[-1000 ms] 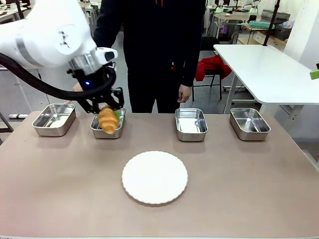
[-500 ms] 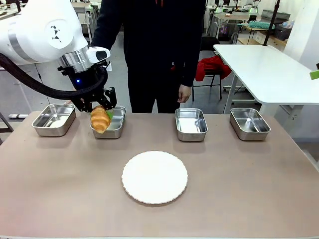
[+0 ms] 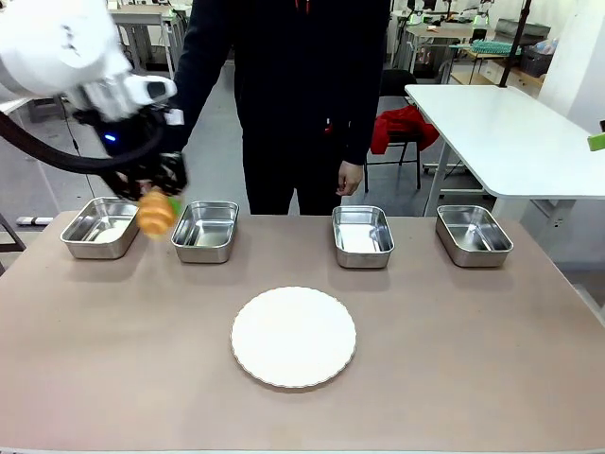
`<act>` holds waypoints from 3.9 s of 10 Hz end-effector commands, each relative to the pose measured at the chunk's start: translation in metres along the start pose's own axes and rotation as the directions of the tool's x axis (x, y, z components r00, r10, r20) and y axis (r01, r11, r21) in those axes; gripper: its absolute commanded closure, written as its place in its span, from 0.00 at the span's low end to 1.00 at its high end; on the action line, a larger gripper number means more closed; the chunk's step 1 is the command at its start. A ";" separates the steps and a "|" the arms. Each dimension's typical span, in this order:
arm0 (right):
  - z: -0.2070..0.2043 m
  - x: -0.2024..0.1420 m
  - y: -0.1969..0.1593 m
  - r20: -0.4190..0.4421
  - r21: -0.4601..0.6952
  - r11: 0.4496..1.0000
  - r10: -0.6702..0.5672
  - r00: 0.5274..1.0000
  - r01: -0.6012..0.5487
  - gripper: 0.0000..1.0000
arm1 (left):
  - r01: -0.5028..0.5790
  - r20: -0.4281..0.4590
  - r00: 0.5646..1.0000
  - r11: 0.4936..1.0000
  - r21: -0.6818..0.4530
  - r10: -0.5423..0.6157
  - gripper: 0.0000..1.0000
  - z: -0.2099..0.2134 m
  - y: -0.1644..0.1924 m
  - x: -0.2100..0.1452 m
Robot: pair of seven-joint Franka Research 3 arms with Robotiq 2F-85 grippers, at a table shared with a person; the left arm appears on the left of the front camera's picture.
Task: Place the bread in the container.
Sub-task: Place the Butter Roll into the Airtight Container indicated by the human.
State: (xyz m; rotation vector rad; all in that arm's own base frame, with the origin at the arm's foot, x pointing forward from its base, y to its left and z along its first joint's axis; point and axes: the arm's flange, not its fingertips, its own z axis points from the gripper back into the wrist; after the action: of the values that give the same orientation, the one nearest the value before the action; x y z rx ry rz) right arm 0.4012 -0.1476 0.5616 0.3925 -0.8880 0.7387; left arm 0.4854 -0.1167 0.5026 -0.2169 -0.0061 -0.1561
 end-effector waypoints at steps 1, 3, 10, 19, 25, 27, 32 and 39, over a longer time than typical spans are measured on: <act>0.000 0.001 0.001 0.021 0.006 1.000 0.003 1.000 -0.004 0.00 | 0.129 -0.069 0.990 0.991 0.029 -0.126 0.44 0.043 0.076 0.003; 0.000 0.001 0.001 0.021 0.006 1.000 0.003 1.000 -0.004 0.00 | 0.163 -0.046 0.986 0.983 0.088 -0.159 0.44 0.052 0.145 0.008; 0.000 0.001 0.001 0.021 0.006 1.000 0.003 1.000 -0.004 0.00 | 0.213 -0.013 0.977 0.971 0.111 -0.213 0.44 0.015 0.189 0.038; 0.000 0.001 0.001 0.021 0.006 1.000 0.003 1.000 -0.004 0.00 | 0.221 0.069 0.972 0.975 0.040 -0.223 0.44 -0.057 0.232 0.111; 0.000 0.001 0.001 0.021 0.006 1.000 0.003 1.000 -0.004 0.00 | 0.229 0.058 0.972 0.973 -0.018 -0.228 0.00 -0.073 0.243 0.138; 0.000 0.001 0.001 0.021 0.006 1.000 0.003 1.000 -0.004 0.00 | 0.227 0.087 0.971 0.974 -0.020 -0.224 0.00 -0.075 0.243 0.139; 0.000 0.001 0.001 0.021 0.006 1.000 0.003 1.000 -0.004 0.00 | 0.244 0.060 0.968 0.969 -0.025 -0.242 0.00 -0.070 0.241 0.138; 0.000 0.001 0.001 0.021 0.006 1.000 0.003 1.000 -0.004 0.00 | 0.231 0.052 0.972 0.973 0.003 -0.230 0.00 -0.078 0.238 0.138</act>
State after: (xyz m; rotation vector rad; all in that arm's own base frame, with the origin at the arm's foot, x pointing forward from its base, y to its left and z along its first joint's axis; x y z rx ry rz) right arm 0.4013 -0.1473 0.5617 0.3915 -0.8868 0.7393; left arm 0.6579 0.0752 0.3783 -0.2229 -0.0827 -0.3819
